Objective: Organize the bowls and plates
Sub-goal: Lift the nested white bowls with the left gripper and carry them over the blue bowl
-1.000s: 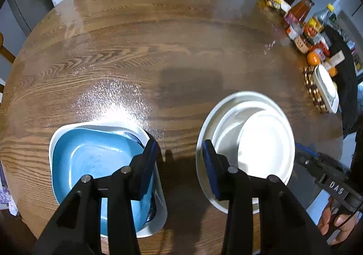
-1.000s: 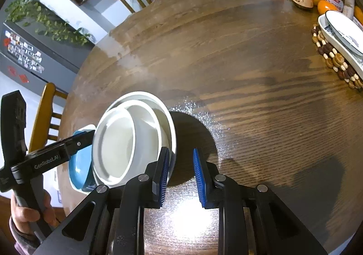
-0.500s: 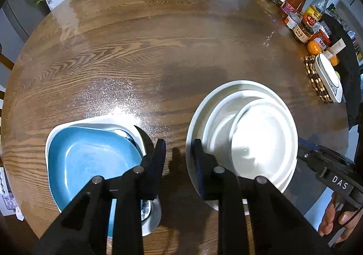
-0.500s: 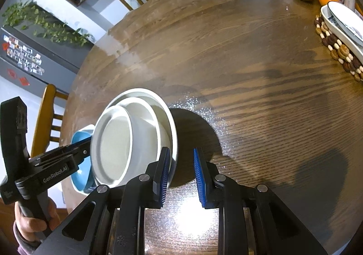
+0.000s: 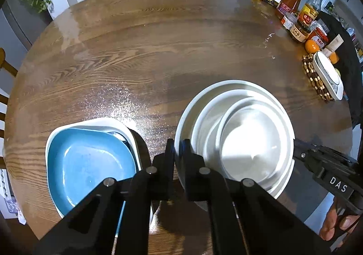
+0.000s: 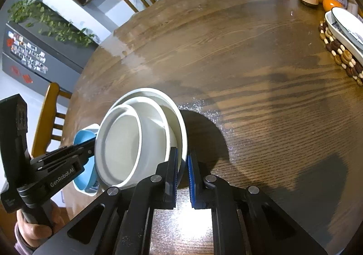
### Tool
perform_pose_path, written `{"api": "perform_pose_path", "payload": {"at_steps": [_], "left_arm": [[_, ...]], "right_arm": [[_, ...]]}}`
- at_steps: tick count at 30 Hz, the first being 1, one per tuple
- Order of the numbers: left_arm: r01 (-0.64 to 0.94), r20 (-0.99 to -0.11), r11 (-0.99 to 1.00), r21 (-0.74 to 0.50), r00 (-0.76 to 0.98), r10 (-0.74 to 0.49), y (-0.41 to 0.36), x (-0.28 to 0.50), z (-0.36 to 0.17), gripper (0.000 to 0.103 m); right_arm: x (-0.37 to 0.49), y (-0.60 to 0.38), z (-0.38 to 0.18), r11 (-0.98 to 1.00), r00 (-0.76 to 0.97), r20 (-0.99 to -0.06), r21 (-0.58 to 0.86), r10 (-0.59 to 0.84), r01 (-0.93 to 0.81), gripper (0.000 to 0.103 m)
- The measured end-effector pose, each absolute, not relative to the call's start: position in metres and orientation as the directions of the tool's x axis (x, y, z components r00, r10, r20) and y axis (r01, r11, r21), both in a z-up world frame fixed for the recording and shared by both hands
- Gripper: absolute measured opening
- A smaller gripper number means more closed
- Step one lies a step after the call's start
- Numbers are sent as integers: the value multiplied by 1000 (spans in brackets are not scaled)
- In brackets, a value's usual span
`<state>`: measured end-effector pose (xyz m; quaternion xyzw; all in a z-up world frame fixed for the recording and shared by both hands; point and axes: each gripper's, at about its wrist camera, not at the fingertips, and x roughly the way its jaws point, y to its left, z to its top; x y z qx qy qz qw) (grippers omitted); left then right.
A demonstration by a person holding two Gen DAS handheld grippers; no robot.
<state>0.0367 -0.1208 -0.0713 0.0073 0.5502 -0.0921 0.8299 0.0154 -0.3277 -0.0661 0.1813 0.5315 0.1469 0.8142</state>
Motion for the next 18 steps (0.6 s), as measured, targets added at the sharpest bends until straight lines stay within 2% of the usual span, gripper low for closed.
{"api": "perform_pose_path", "payload": {"at_steps": [18], "left_arm": [[163,-911,984,-72,390,-131,-122,32,-70,2]], "right_arm": [[12,-332,-66,900,391,-824,436,411,-27,11]]}}
